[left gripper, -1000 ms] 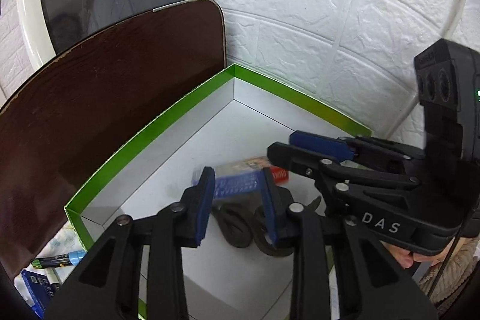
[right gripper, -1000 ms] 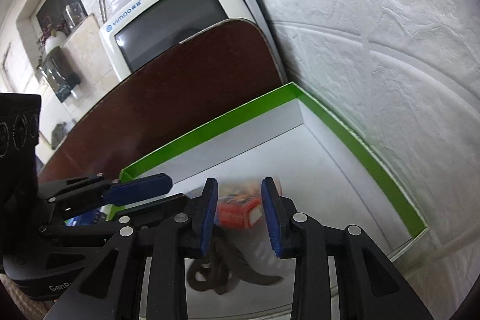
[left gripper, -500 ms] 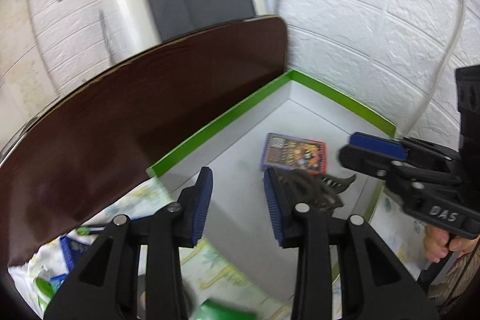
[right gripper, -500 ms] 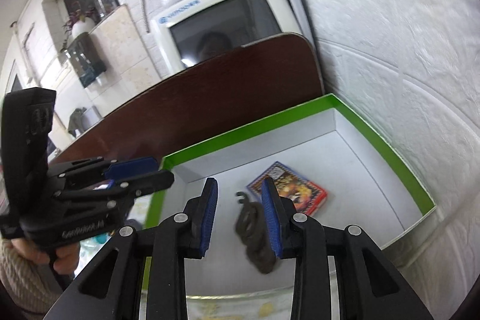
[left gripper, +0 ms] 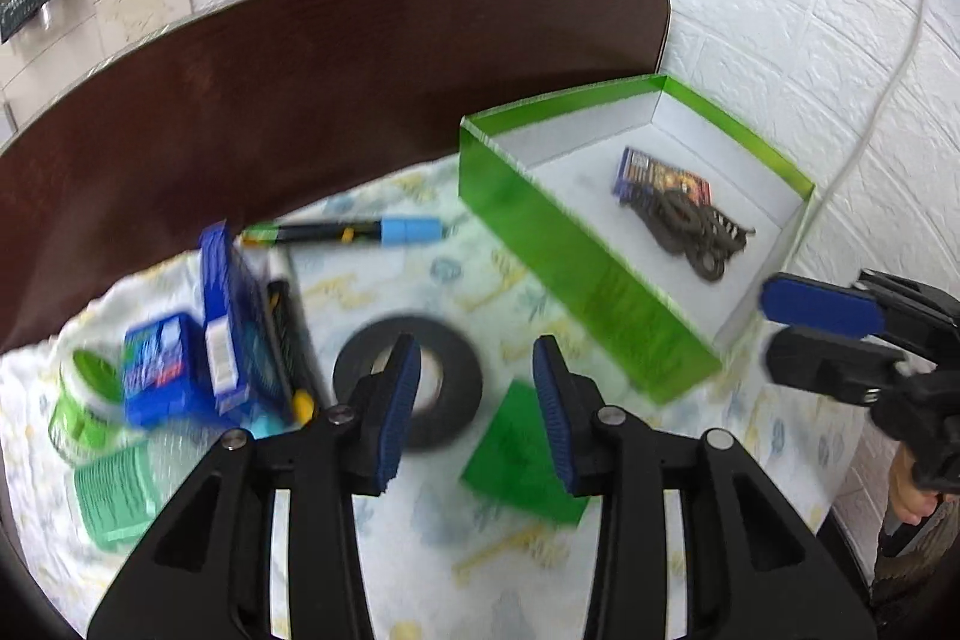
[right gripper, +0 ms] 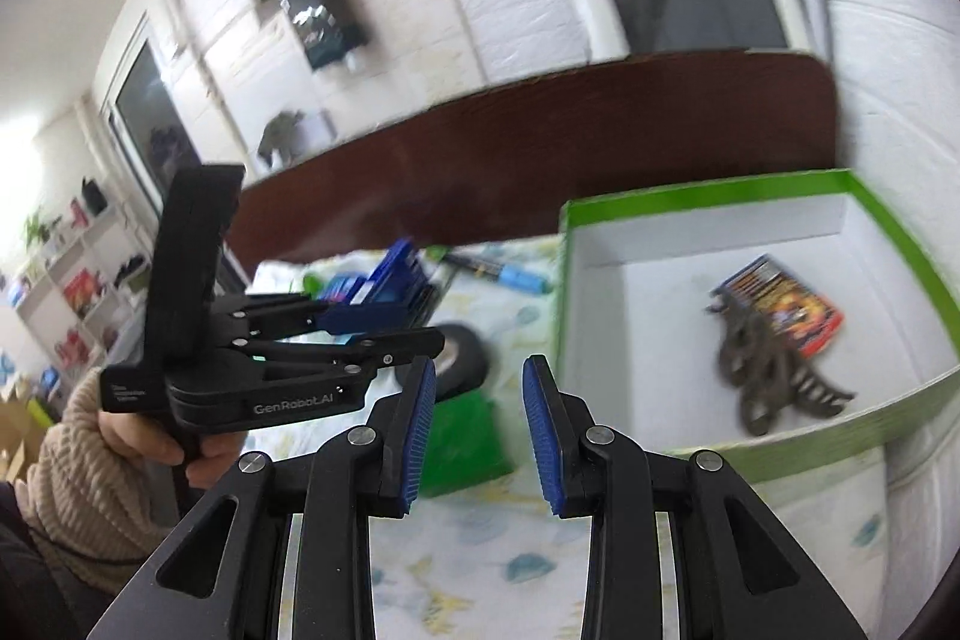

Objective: Organize rigid objects
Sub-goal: 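Grasp the small green box with the left tool and lift it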

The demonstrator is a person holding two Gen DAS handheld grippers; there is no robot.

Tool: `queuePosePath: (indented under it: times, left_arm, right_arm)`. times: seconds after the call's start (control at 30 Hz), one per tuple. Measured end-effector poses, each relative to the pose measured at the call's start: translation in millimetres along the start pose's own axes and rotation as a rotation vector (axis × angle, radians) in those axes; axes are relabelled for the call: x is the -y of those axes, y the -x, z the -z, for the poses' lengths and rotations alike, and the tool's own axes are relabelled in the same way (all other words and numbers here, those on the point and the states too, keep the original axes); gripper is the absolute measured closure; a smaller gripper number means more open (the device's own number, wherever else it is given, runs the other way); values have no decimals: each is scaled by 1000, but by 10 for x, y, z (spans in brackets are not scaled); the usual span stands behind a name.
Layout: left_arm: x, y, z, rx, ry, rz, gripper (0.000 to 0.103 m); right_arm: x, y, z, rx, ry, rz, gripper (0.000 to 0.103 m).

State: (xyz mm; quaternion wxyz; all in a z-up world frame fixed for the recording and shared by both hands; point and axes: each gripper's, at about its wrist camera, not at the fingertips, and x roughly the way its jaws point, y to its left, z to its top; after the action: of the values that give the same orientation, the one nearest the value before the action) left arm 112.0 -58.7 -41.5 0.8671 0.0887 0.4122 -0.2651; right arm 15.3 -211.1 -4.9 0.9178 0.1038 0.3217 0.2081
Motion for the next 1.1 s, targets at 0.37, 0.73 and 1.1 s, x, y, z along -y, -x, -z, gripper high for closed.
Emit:
queuePosePath:
  times: [0.37,0.73,1.1]
  left_arm:
    - [63,117,734,-68,21,114,66]
    - [284,-209,706,-89,10,155,67]
    - [64,-45,760,-40,-4,127,66]
  right_arm:
    - [-161,-677,368,-120,-140,100,70]
    - [5,-886,350,-145,-226,170,69]
    - [-50,-897,371,-180,-242,92,69]
